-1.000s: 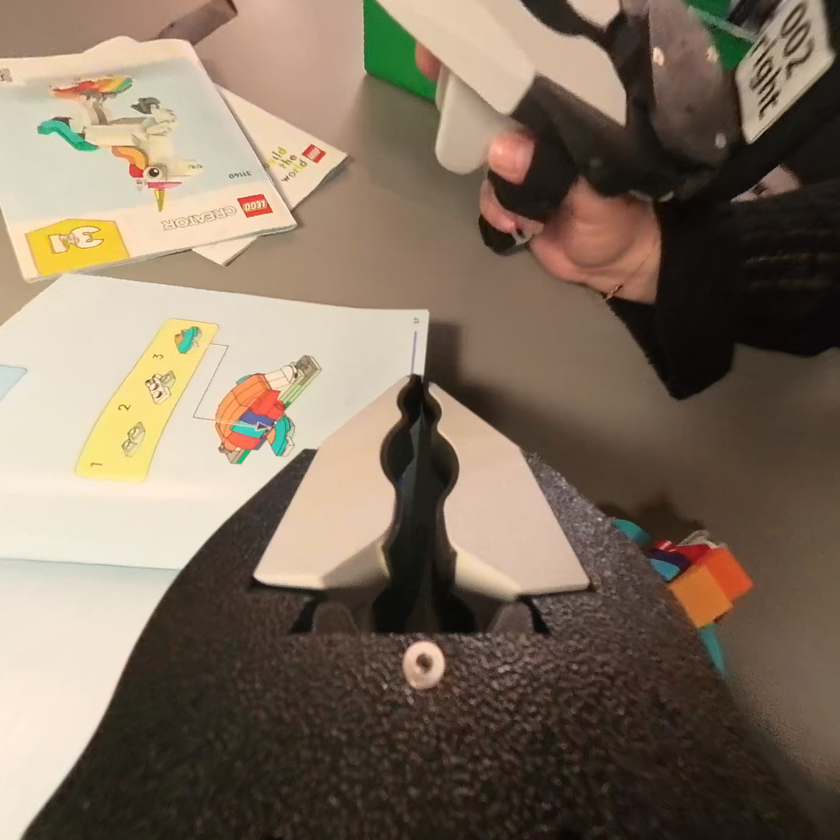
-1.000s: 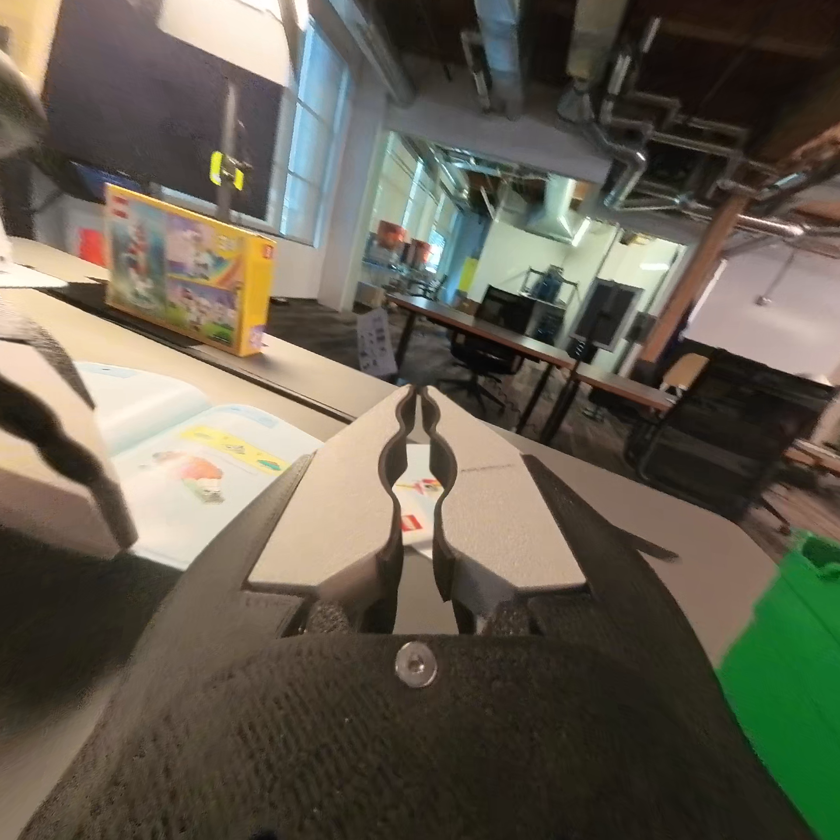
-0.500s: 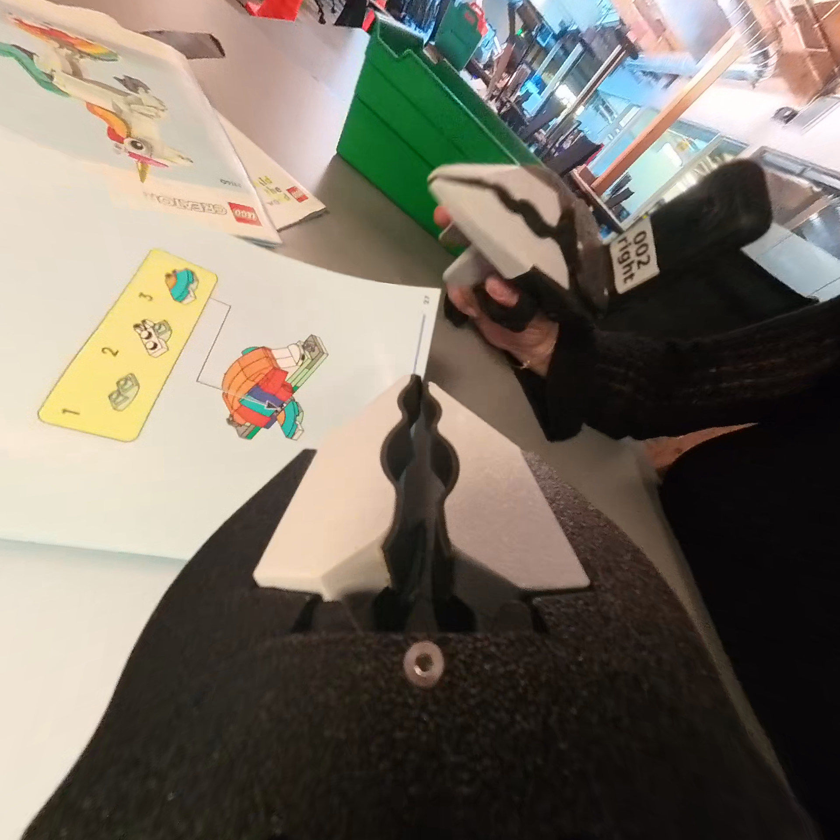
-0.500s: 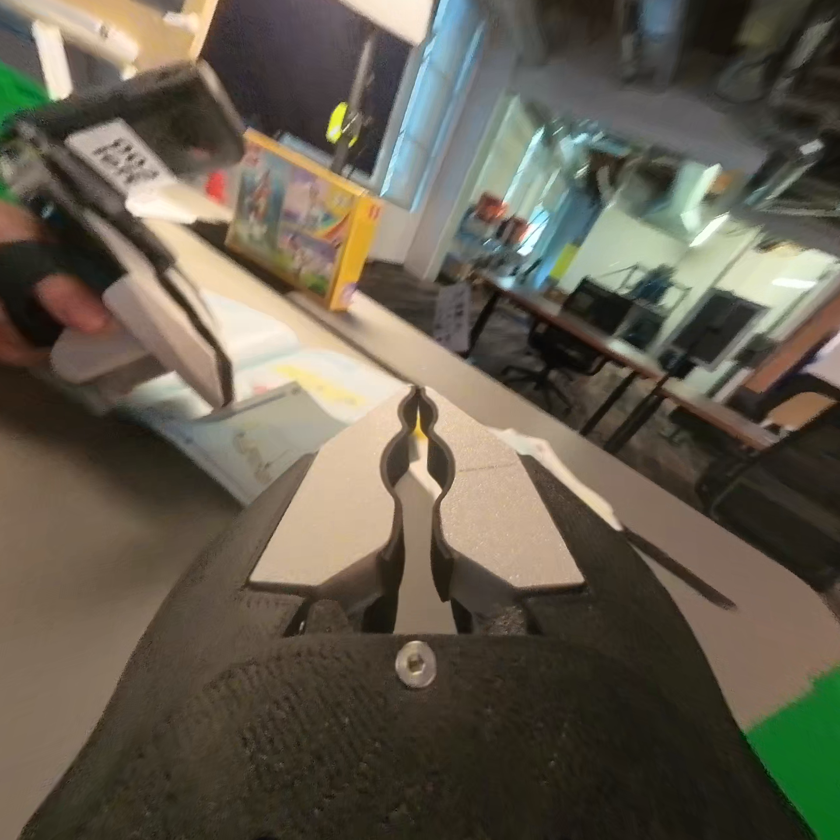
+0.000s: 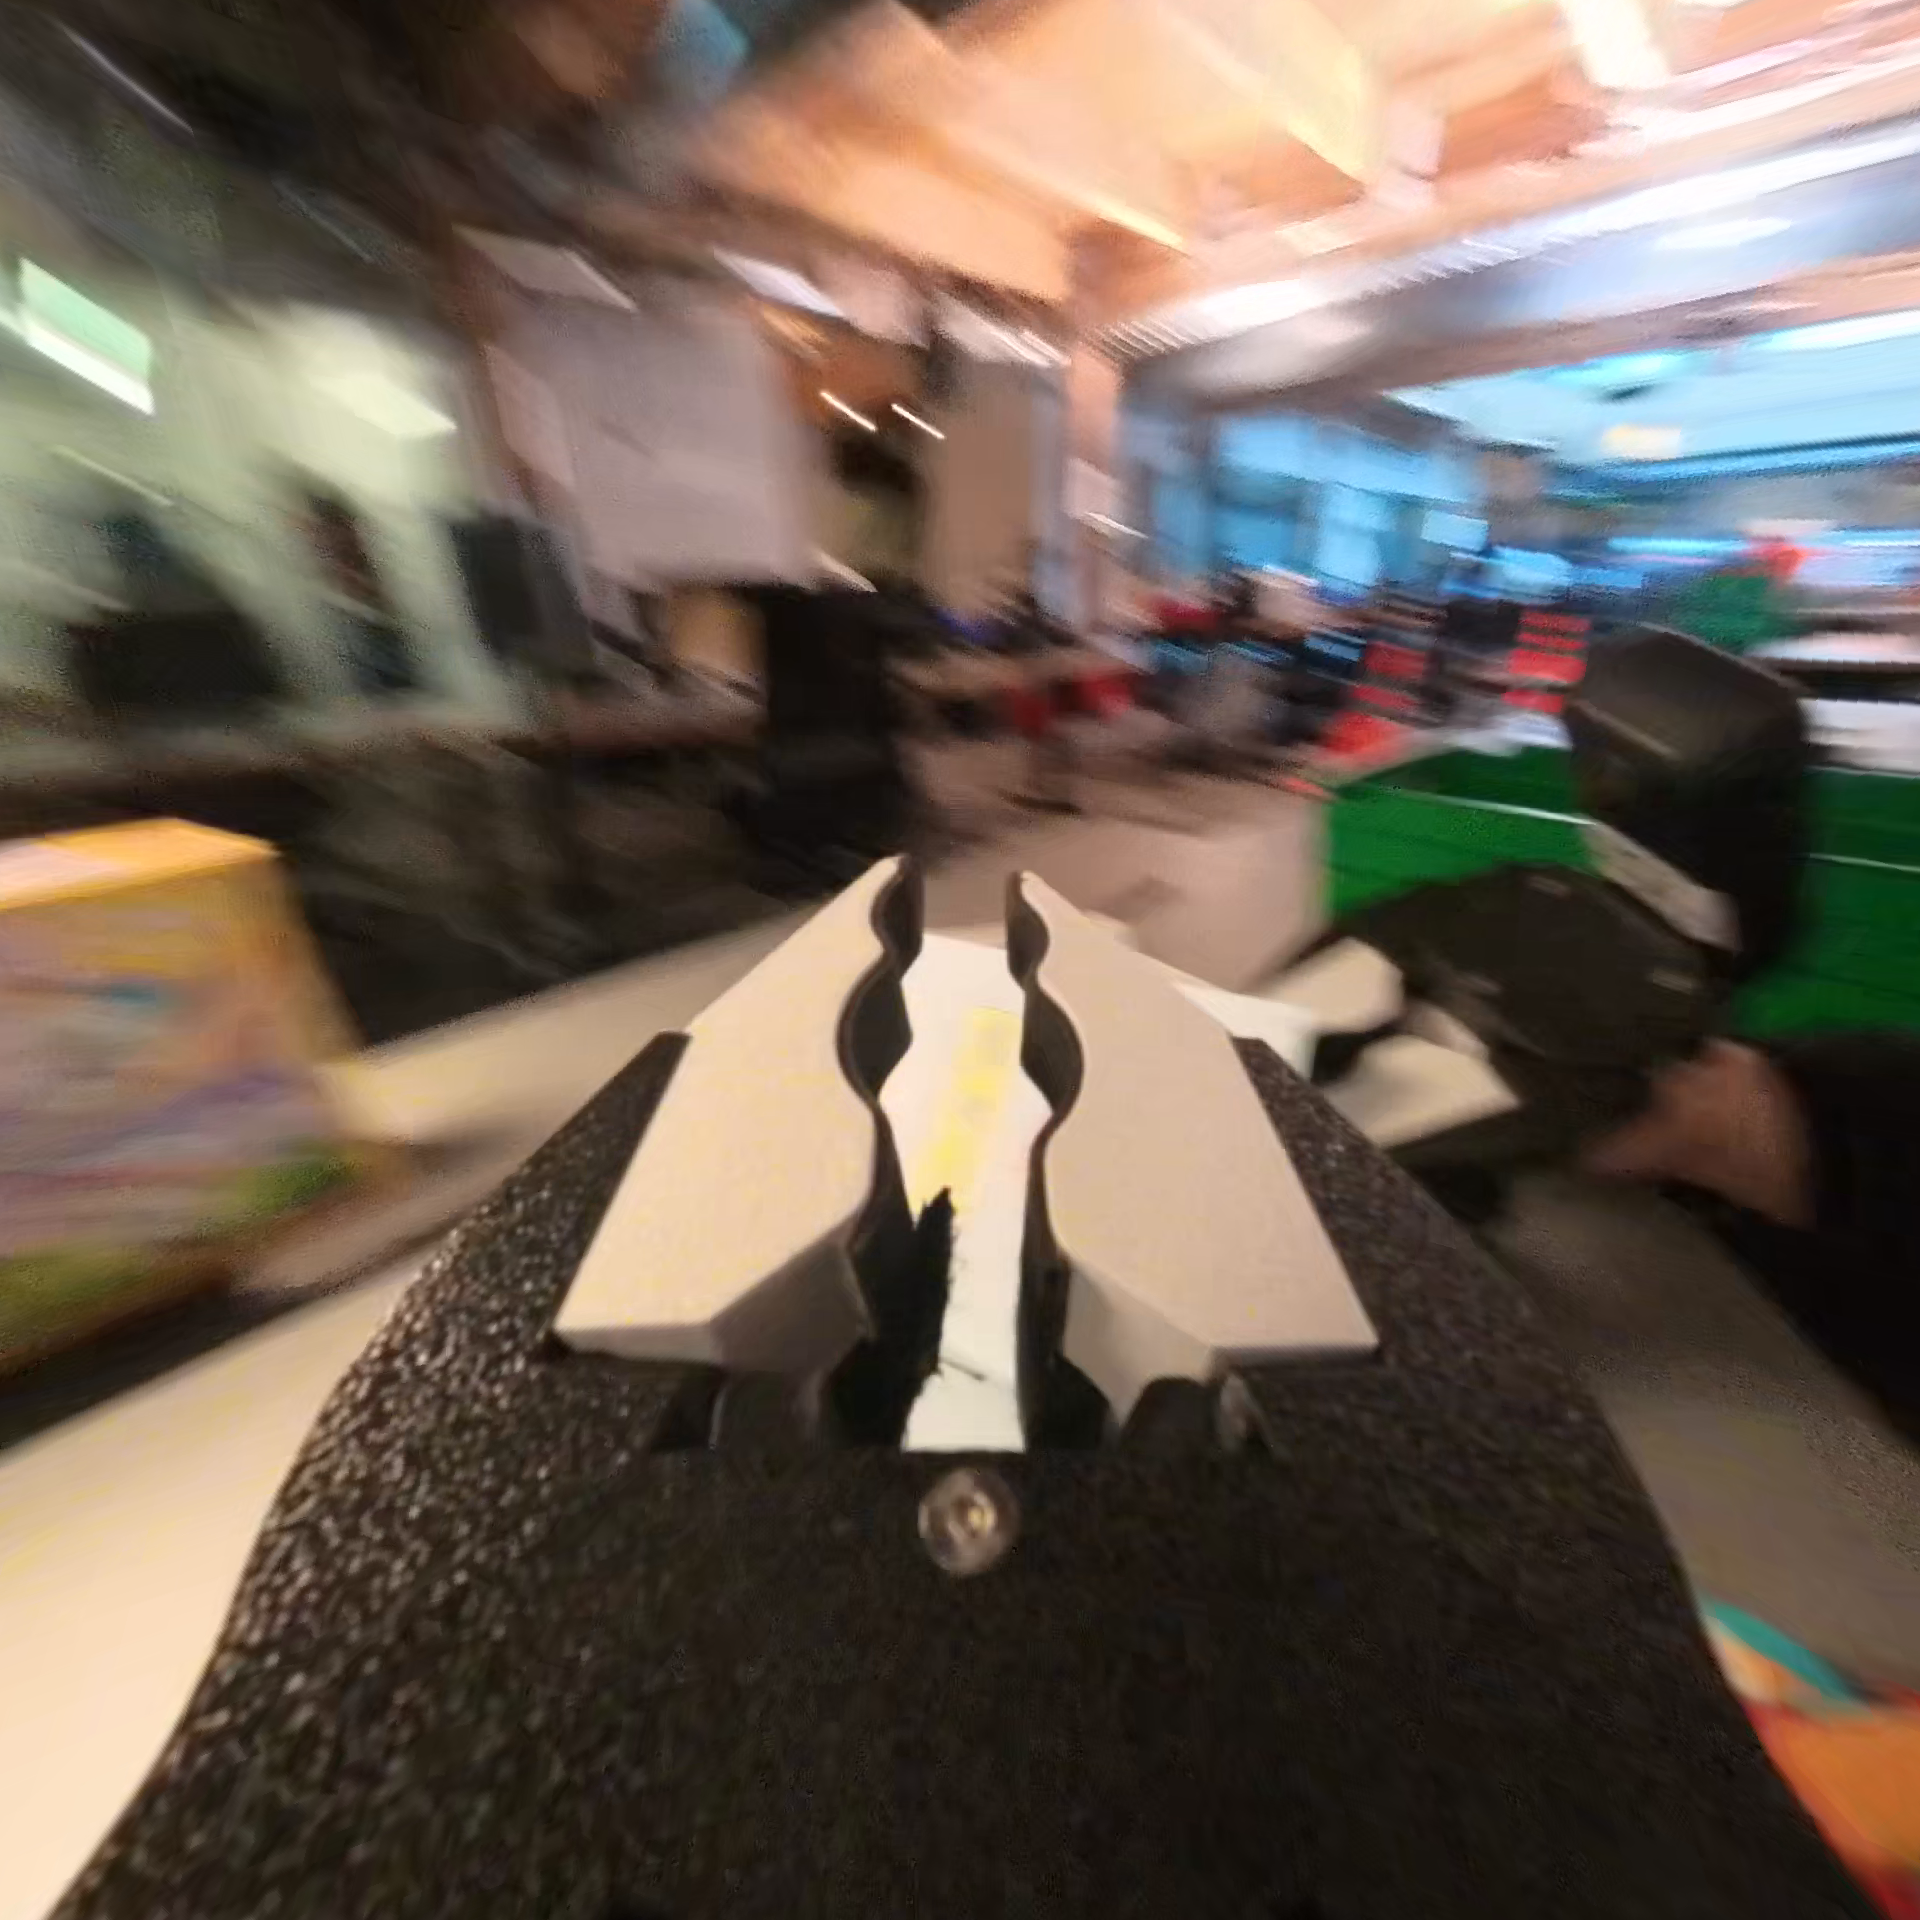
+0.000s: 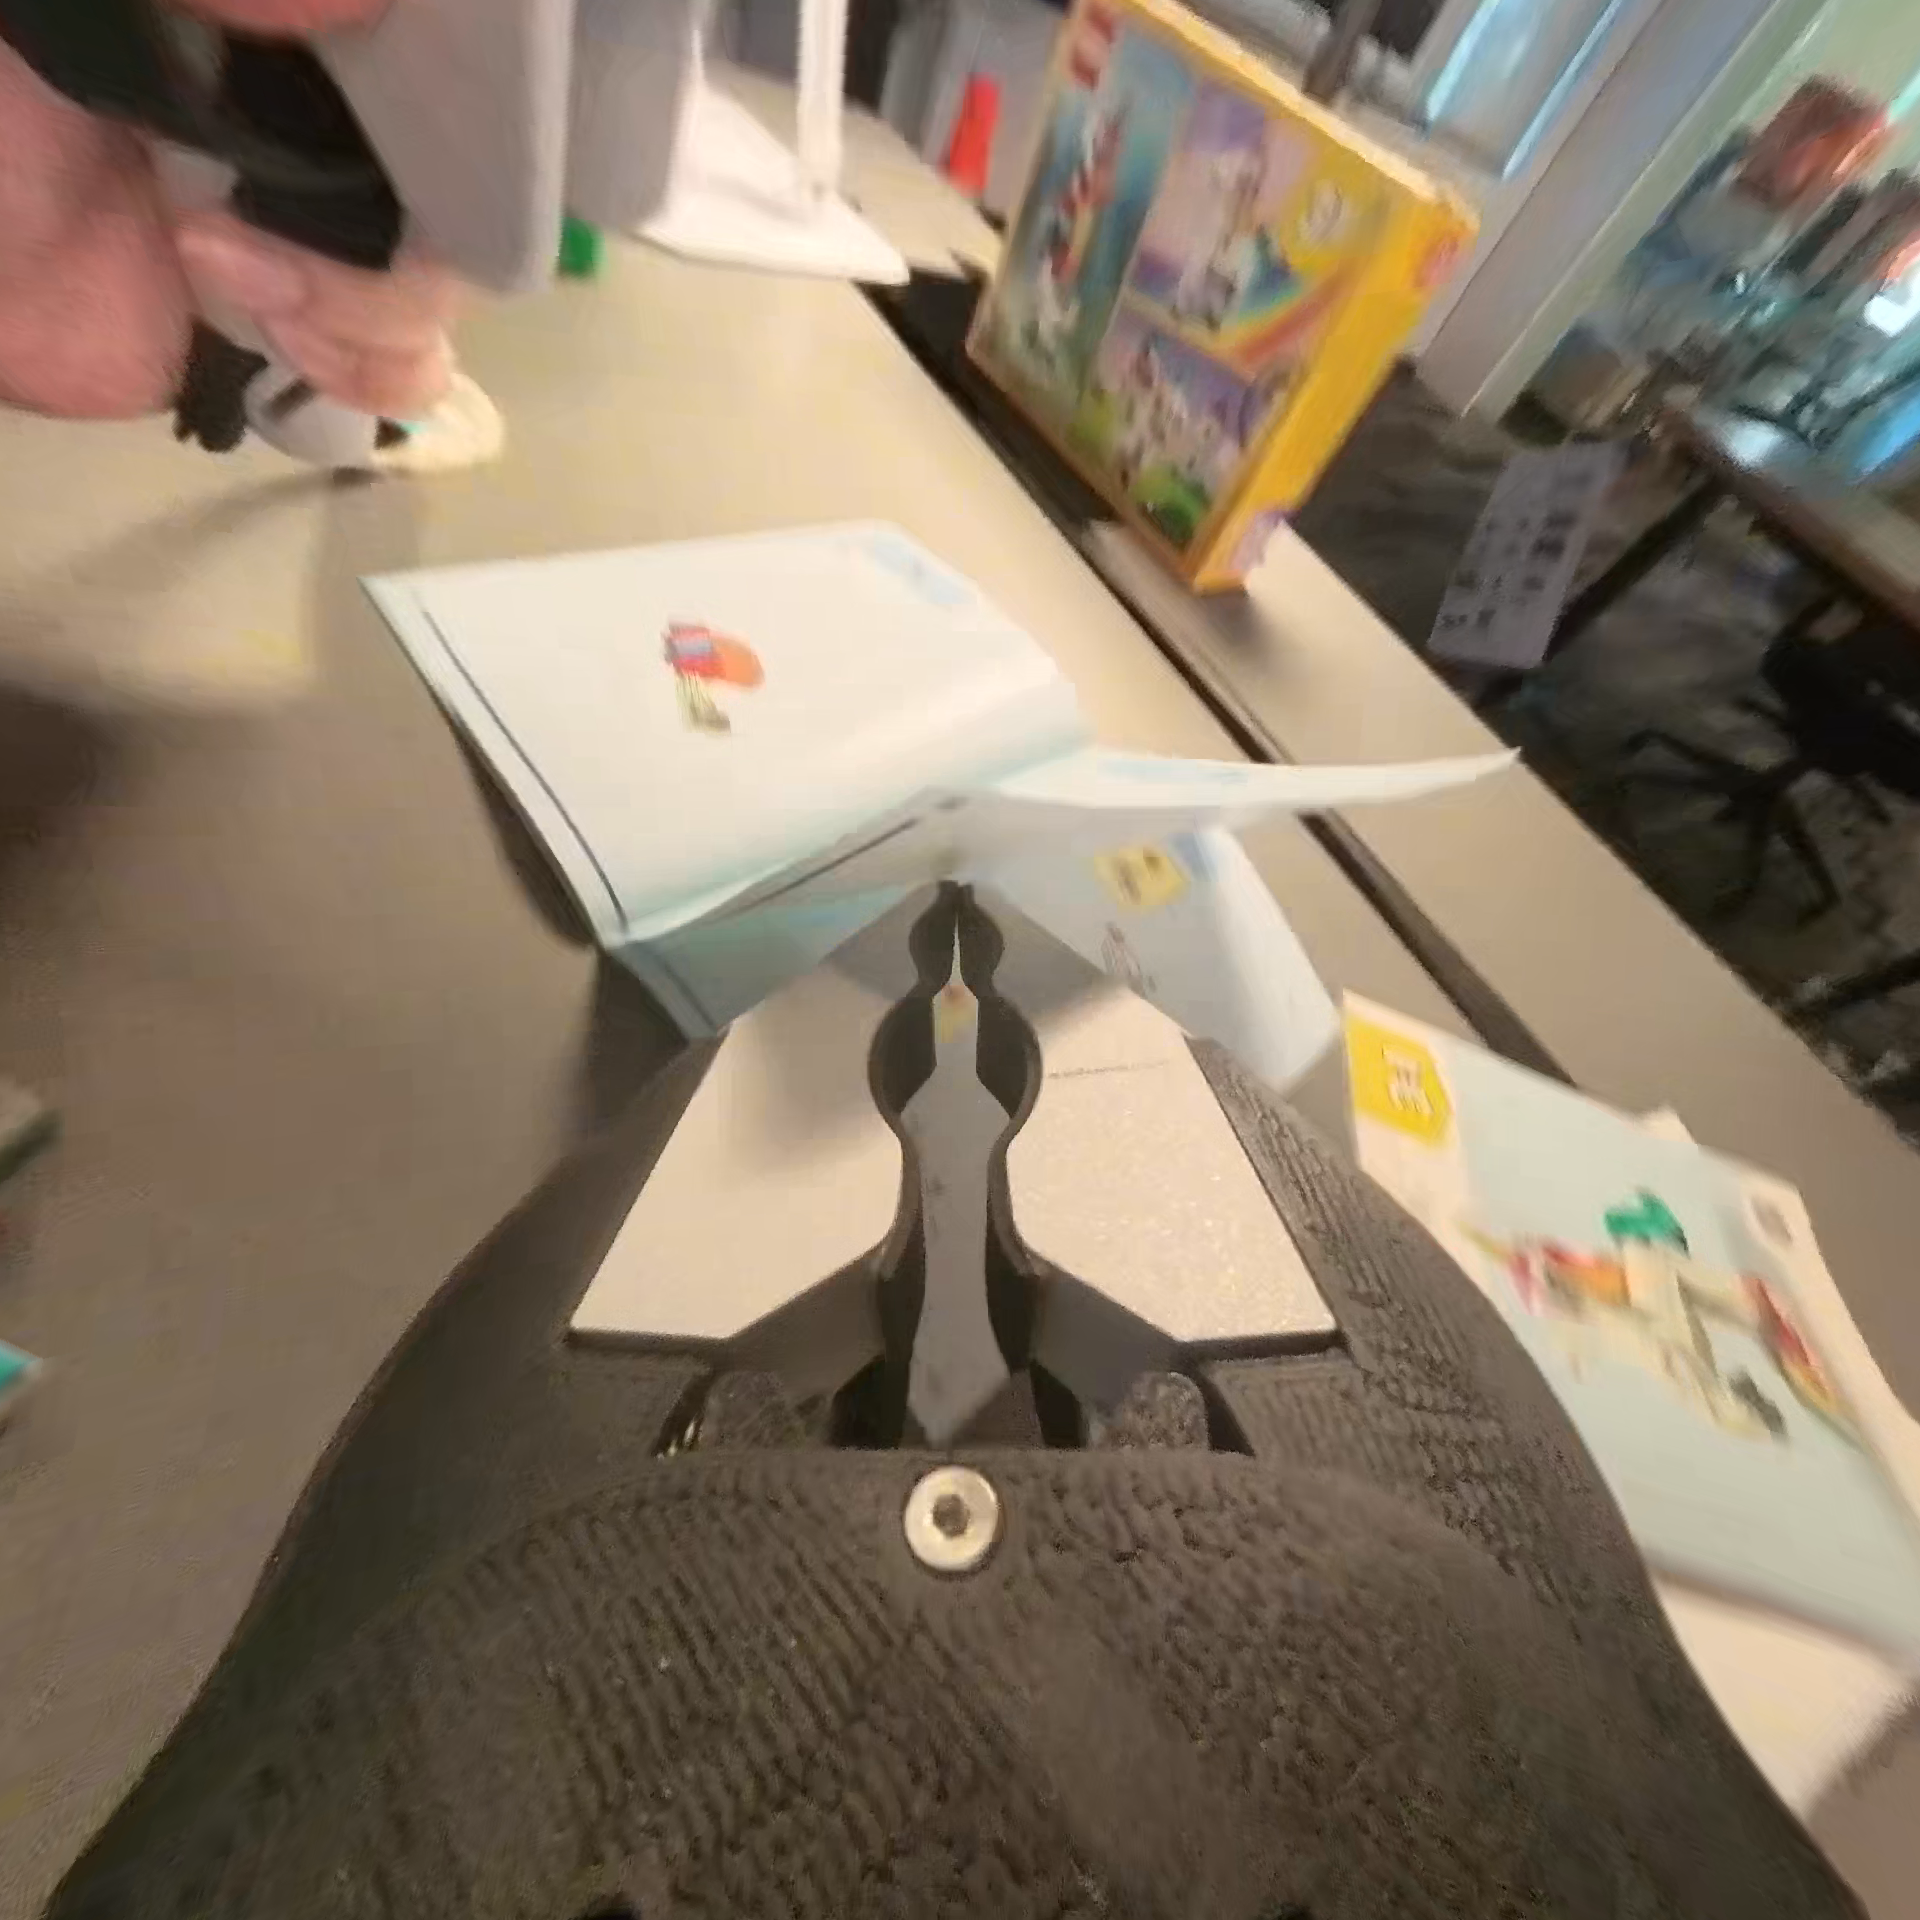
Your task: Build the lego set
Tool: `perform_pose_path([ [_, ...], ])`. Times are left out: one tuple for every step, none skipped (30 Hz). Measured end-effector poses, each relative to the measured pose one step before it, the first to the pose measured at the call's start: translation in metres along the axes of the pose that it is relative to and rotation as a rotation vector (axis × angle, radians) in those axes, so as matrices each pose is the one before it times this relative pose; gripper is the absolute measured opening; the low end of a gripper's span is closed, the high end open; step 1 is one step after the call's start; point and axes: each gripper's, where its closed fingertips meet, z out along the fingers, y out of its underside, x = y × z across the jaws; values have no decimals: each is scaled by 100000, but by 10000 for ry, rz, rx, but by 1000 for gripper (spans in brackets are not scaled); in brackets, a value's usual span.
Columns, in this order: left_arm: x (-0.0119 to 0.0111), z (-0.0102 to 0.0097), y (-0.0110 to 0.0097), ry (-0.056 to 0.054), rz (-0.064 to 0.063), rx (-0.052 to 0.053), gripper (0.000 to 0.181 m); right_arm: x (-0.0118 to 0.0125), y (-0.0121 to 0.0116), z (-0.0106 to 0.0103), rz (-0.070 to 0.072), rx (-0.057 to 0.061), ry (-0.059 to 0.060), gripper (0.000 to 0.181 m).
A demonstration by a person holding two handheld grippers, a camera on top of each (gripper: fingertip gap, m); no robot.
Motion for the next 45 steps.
perform_pose_path([
  [-1662, -2110, -1649, -1550, 1056, 720, 11, -627, -1011, 773, -124, 357, -265, 0],
  [-1561, -1873, -944, -1260, 1029, 433, 8, -967, -828, 910, -177, 243, -482, 0],
  [-1094, -1515, -220, -800, 940, 134, 6, -897, -476, 1047, -198, 5, -447, 0],
  [-460, -1178, 212, -331, 776, 45, 4, -649, -30, 1133, -218, -288, -320, 0],
  [217, -859, 627, 99, 591, -100, 4, -551, 435, 1109, -182, -617, -300, 0],
  [607, -504, 1004, 305, 370, -303, 2, -564, 698, 1011, -104, -843, -351, 0],
  [753, -152, 1277, 337, 205, -481, 3, -563, 524, 817, -77, -736, -355, 0],
  [583, 97, 1050, 200, 159, -410, 3, -324, 84, 597, -32, -369, -181, 0],
  [338, 262, 527, 75, 187, -169, 1, -195, -191, 404, 71, -80, -87, 0],
  [50, 287, 91, -42, 202, -2, 0, -248, -121, 273, 150, -24, -117, 0],
  [-158, 215, -196, -133, 168, 149, 0, -179, 64, 198, 130, -41, -68, 0],
  [-203, 95, -305, -135, 102, 247, 0, -65, 109, 108, 64, 33, 25, 0],
  [-210, -28, -254, -114, 42, 237, 0, 90, -50, -102, -2, 182, 136, 0],
  [-296, -131, -197, -127, 9, 182, 0, 555, -321, -358, -57, 393, 464, 0],
  [-390, -211, -237, -142, -64, 164, 0, 1101, -635, -646, -117, 640, 819, 0],
  [-403, -238, -307, -128, -157, 191, 0, 1598, -858, -913, -101, 854, 1077, 0],
  [-389, -231, -269, -94, -226, 172, 0, 1854, -1001, -1100, -76, 1024, 1178, 0],
  [-386, -170, -133, -98, -256, 106, 0, 1779, -1052, -1170, -122, 1100, 1064, 0],
  [-413, -86, 38, -126, -264, 28, 0, 1612, -1049, -1122, -189, 1073, 895, 0],
  [-445, -4, 214, -141, -265, -41, 0, 1347, -952, -939, -256, 900, 689, 0],
  [-461, 45, 338, -145, -274, -93, 0, 961, -591, -589, -245, 515, 420, 0],
  [-442, 84, 323, -124, -311, -105, 0, 727, -78, -224, -104, 116, 308, 0],
  [-361, 76, 273, -75, -328, -78, 0, 600, 318, 10, 61, -102, 313, 0],
  [-303, 43, 227, -40, -324, -59, 0, 263, 507, 140, 147, -180, 162, 0],
  [-313, 19, 185, -66, -309, -42, 0, -5, 484, 190, 126, -171, 0, 0],
  [-274, 8, 137, -58, -263, -33, 0, 1, 281, 149, 54, -96, -10, 0],
  [-164, -1, 84, -9, -161, -28, 0, 27, 60, 68, 34, -10, 3, 0],
  [-41, -6, 17, 25, -14, -9, 0, -26, -32, -16, 72, 37, -34, 0],
  [39, 0, 6, 15, 85, 1, 0, -42, -66, -43, 91, 40, -37, 0],
  [185, 15, 28, 52, 133, -17, 0, -27, -62, -50, 62, 26, -21, 0],
  [302, 38, 25, 102, 136, -24, 0, -45, -44, -32, 13, 18, -16, 0],
  [423, 51, 22, 153, 152, -16, 0, -64, -37, -7, -16, 11, -15, 0],
  [428, 51, -3, 143, 177, -4, 0, -79, -16, -5, -26, 2, -25, 0],
  [415, 69, 17, 140, 189, -11, 0, -101, 5, -4, -34, -7, -39, 0],
  [419, 60, 38, 145, 192, -31, 0, -75, 31, -10, -40, -16, -26, 0],
  [360, 64, 47, 126, 180, -33, 0, 10, 9, -26, -31, -12, 11, 0],
  [306, 57, 37, 100, 142, -18, 0, 55, -8, -33, 6, 2, 25, 0],
  [322, 61, 44, 137, 94, -9, 0, 41, 1, -41, 49, 3, 5, 0],
  [452, 105, 162, 245, -39, -29, 0, 35, 44, -21, 58, -13, 4, 0],
  [729, 187, 295, 488, -308, -51, 0, 72, 40, -7, 36, -19, 25, 0],
  [875, 184, 278, 663, -459, -92, 0, 45, 39, 11, 23, -15, 12, 0],
  [428, 82, 14, 387, -360, -33, 0, -8, 46, 15, 24, -17, -14, 0],
  [26, -34, -167, 69, -146, 119, 0, 6, 43, 10, 5, -16, 3, 0],
  [-173, -99, -155, -136, 65, 127, 0, 115, -8, -8, -27, -8, 78, 0],
  [-310, -84, -132, -270, 182, 75, 0, 138, -72, -20, -29, 17, 91, 5],
])
